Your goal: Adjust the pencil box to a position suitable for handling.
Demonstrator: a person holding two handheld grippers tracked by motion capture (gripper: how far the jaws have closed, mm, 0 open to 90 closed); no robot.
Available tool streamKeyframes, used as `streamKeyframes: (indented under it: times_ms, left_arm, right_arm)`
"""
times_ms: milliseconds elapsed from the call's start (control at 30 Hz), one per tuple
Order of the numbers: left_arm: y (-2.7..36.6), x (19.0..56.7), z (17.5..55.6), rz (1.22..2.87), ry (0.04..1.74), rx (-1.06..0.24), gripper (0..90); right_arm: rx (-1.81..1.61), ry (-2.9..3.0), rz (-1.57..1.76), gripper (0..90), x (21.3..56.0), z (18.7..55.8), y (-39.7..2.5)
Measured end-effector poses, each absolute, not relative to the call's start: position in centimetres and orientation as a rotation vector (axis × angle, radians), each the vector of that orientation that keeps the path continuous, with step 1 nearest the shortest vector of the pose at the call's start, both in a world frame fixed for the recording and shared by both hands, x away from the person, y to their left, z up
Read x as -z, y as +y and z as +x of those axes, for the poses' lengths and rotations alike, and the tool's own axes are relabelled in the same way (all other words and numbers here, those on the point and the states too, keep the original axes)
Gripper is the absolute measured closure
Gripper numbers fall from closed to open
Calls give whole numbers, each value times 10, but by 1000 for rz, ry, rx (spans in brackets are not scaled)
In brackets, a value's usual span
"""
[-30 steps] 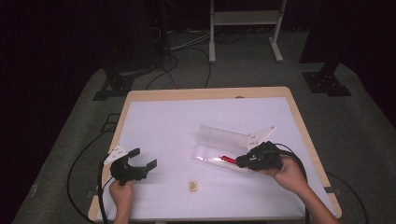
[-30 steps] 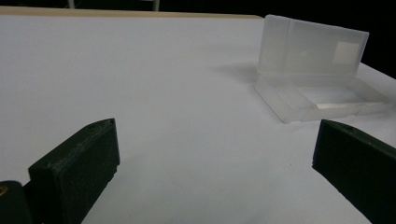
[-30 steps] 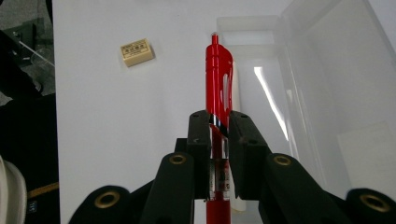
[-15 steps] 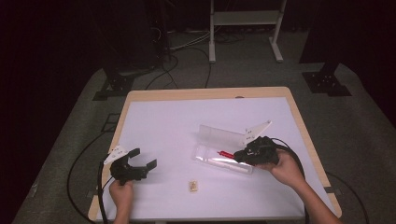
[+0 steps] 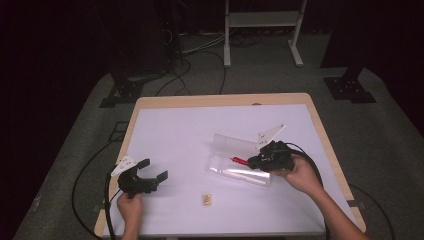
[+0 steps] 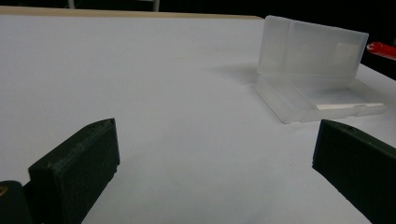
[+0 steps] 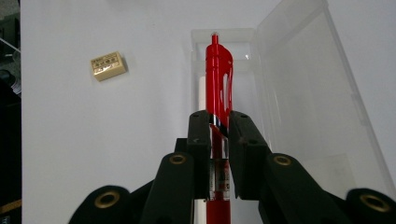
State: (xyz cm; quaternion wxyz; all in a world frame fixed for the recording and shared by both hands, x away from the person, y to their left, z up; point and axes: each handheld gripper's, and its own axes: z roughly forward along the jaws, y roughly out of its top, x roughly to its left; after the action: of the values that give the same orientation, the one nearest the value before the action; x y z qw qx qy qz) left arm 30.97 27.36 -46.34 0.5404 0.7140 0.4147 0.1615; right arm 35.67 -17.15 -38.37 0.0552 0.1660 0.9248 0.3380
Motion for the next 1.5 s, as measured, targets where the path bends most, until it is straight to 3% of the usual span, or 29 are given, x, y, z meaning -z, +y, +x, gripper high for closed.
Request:
streamKeyframes:
  times_ms: [1500]
  left_arm:
    - [274,463,309,1696,986,-379,0]
  right_arm:
    - [-917,2866,568,786,426,388,-149]
